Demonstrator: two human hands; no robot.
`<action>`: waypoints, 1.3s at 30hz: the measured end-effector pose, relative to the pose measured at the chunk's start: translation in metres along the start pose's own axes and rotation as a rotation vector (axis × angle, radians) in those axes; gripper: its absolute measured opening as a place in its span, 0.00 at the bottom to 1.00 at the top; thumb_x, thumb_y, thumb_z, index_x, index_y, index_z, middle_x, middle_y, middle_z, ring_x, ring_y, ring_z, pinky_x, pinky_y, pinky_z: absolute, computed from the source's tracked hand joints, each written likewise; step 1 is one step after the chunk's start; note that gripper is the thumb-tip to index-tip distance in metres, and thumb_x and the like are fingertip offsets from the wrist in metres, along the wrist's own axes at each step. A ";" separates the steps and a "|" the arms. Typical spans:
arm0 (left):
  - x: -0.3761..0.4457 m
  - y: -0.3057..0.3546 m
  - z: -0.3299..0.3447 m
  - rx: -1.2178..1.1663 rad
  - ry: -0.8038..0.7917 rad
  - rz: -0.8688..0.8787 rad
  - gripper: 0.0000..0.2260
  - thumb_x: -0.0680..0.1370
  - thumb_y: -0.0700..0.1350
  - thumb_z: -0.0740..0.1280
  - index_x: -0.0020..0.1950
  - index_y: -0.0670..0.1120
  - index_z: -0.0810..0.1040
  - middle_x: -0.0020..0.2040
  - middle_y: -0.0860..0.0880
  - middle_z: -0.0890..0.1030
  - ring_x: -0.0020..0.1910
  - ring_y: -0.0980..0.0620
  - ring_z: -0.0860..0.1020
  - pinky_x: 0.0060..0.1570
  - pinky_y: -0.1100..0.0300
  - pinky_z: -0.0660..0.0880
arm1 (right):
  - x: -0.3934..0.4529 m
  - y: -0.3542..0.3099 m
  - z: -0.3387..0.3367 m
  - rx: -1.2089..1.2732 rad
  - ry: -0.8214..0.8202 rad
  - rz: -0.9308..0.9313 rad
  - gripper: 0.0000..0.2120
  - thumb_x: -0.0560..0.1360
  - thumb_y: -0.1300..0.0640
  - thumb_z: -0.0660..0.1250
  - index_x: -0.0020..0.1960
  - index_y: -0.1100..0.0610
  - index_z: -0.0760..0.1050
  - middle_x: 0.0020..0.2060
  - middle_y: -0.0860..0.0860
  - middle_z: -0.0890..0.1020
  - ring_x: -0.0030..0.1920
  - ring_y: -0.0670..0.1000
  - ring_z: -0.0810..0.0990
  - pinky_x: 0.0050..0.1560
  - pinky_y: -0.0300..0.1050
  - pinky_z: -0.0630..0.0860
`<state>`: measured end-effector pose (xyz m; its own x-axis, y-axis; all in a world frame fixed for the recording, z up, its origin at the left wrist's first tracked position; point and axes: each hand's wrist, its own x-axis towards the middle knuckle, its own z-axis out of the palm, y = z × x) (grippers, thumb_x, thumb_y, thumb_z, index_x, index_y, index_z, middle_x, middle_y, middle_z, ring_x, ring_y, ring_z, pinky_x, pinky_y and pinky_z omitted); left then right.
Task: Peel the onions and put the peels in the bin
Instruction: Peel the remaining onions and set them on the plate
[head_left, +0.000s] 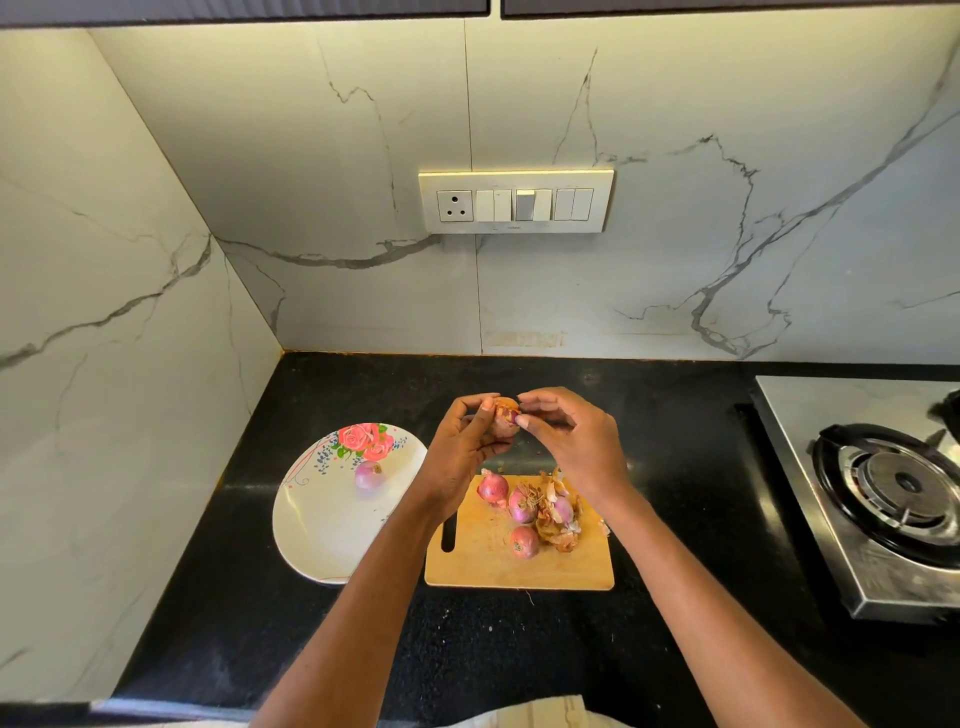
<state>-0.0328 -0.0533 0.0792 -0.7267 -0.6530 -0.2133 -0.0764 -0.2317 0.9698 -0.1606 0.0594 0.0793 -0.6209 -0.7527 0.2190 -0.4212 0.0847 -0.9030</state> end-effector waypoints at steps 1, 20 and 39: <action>0.000 0.000 0.002 0.012 -0.003 0.008 0.11 0.84 0.49 0.59 0.65 0.50 0.74 0.59 0.47 0.81 0.56 0.48 0.83 0.55 0.59 0.80 | -0.001 0.001 0.001 -0.001 0.035 -0.003 0.13 0.74 0.56 0.76 0.59 0.53 0.82 0.49 0.42 0.86 0.52 0.39 0.84 0.51 0.33 0.80; 0.003 -0.003 0.000 0.038 0.004 0.007 0.13 0.84 0.51 0.60 0.67 0.48 0.72 0.61 0.45 0.81 0.57 0.48 0.83 0.56 0.58 0.80 | 0.001 0.008 -0.002 -0.101 -0.005 -0.123 0.12 0.78 0.56 0.72 0.61 0.54 0.83 0.54 0.46 0.84 0.53 0.39 0.82 0.52 0.32 0.79; 0.006 -0.004 0.002 0.124 0.068 0.084 0.11 0.84 0.48 0.62 0.65 0.47 0.74 0.57 0.49 0.81 0.56 0.50 0.82 0.57 0.59 0.80 | -0.001 0.003 0.005 -0.273 0.078 -0.297 0.08 0.75 0.60 0.75 0.53 0.60 0.84 0.46 0.52 0.85 0.45 0.45 0.83 0.47 0.27 0.78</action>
<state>-0.0383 -0.0546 0.0746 -0.6864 -0.7148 -0.1340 -0.1039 -0.0860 0.9909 -0.1577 0.0574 0.0742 -0.4896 -0.7194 0.4926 -0.7434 0.0492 -0.6670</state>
